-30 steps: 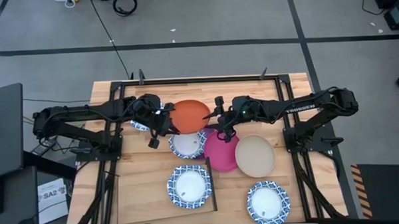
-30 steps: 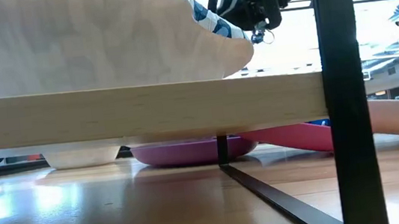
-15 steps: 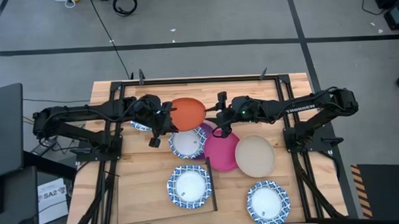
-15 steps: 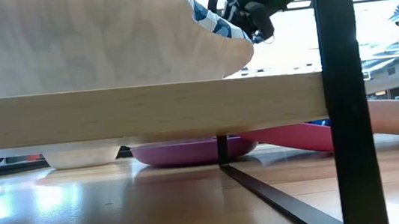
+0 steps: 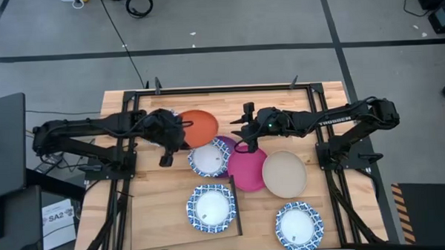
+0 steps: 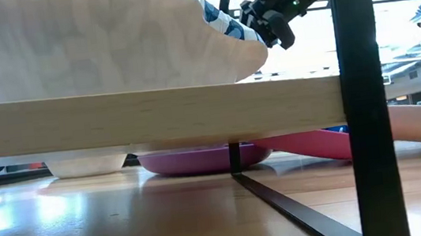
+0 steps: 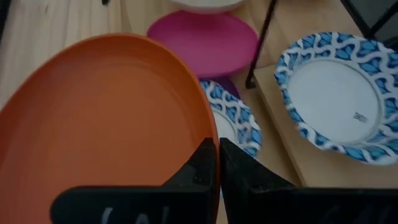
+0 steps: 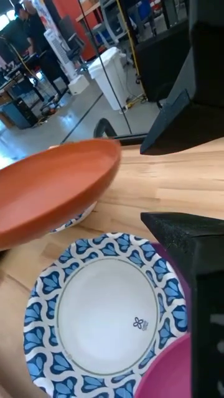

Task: Place and stack plates onto a shelf
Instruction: Put the orange plate on the shelf

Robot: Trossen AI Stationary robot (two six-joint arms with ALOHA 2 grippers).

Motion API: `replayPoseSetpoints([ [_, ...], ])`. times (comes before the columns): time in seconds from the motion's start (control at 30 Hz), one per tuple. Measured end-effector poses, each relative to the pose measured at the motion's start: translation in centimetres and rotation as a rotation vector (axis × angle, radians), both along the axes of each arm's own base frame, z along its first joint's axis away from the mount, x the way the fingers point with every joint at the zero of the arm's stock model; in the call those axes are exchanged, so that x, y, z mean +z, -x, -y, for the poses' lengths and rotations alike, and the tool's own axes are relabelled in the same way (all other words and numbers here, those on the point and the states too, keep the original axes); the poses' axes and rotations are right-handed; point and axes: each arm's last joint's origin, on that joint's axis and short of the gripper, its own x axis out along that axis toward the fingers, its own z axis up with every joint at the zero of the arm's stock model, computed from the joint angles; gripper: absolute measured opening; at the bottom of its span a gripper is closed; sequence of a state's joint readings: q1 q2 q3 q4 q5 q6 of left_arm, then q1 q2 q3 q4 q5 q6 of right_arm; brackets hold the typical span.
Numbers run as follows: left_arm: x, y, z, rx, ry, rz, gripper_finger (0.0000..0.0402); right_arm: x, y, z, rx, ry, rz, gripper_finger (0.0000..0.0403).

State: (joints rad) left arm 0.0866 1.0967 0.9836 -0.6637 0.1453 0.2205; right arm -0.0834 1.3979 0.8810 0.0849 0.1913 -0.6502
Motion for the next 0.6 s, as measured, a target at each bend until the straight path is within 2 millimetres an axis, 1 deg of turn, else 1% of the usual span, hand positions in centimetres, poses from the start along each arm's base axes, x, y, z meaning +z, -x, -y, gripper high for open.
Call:
replayPoseSetpoints([
  [0.13,0.6,1.1,1.1,0.017,0.023,-0.001,0.0014,-0.1,0.0,0.0,0.000,-0.001,-0.008,0.0165],
  [0.27,0.8,2.0,2.7,0.037,0.099,-0.031,0.0014,-0.1,0.0,0.0,-0.001,-0.001,-0.010,0.0165],
  [0.33,0.8,2.3,3.6,0.042,0.137,-0.044,0.0014,-0.1,0.1,0.0,-0.003,-0.004,-0.011,0.0165],
  [0.6,0.3,4.1,7.8,0.075,0.275,-0.183,0.0014,-0.1,0.1,0.0,-0.026,-0.056,0.001,0.0165],
])
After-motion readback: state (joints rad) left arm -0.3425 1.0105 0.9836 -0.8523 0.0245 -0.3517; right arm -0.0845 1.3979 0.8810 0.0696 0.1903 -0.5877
